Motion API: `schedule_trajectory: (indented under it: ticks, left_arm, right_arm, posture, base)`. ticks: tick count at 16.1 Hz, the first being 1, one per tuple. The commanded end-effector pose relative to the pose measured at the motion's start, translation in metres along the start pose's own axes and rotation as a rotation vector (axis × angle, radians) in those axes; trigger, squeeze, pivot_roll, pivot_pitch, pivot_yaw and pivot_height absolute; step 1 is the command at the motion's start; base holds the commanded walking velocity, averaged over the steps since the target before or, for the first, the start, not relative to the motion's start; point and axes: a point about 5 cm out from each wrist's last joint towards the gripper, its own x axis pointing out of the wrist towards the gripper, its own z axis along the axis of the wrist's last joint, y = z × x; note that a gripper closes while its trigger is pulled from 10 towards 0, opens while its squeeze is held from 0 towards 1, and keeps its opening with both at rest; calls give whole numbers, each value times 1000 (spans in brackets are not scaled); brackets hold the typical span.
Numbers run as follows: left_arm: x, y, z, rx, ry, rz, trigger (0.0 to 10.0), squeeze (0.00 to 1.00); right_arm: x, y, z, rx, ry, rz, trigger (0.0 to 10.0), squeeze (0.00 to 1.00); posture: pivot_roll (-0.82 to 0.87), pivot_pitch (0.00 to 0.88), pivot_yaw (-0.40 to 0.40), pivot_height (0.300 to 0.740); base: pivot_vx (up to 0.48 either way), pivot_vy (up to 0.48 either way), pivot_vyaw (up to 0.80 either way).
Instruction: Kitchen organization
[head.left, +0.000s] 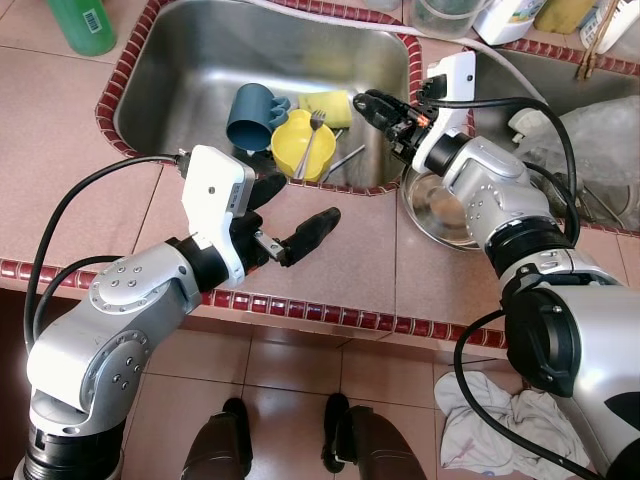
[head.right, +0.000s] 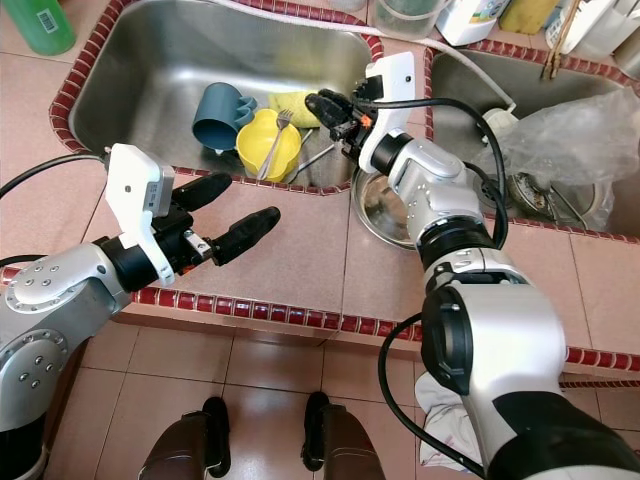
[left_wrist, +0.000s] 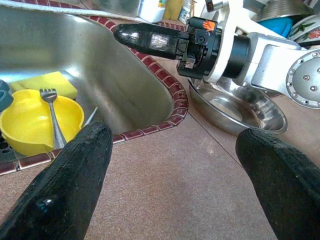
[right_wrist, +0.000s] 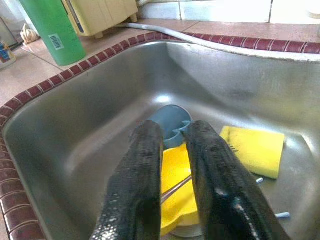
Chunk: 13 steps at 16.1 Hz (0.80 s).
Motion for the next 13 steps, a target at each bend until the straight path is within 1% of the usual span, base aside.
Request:
schedule_trajectory:
  ticks: [1,5,8,9,11,12,13]
  left_arm:
    - [-1,-5,3,15,-4,-18,10000,0]
    - [1,-3,3,23,-11,-11,10000,0]
    - [7,3,4,38,-25,-1,10000,0]
    - [10,9,5,51,-38,24,10000,0]
    - [15,18,5,78,-54,78,10000,0]
    - [19,26,4,112,-54,124,10000,0]
    - [20,30,3,159,-57,149,10000,0]
  right_arm:
    - [0,-1,3,4,0,7,10000,1000]
    - [0,-3,11,-15,-19,-3,10000,1000]
    - [1,-4,20,-41,-54,-5,10000,1000]
    - [0,-6,27,-66,-81,-14,10000,1000]
    - [-3,-9,32,-84,-113,-31,10000,1000]
    - [-8,-14,38,-110,-151,-65,10000,1000]
    - [-10,-16,40,-117,-169,-86,10000,1000]
  posture:
    - [123,377,-136,740]
    - [123,360,-132,740]
    - [126,323,-126,740]
    - [131,295,-125,740]
    - [137,260,-123,740]
    - [148,223,-119,740]
    - [155,207,-116,740]
  base:
    - [0,0,0]
    - [0,0,0]
    - [0,0,0]
    - [0,0,0]
    - [0,0,0]
    - [0,0,0]
    - [0,0,0]
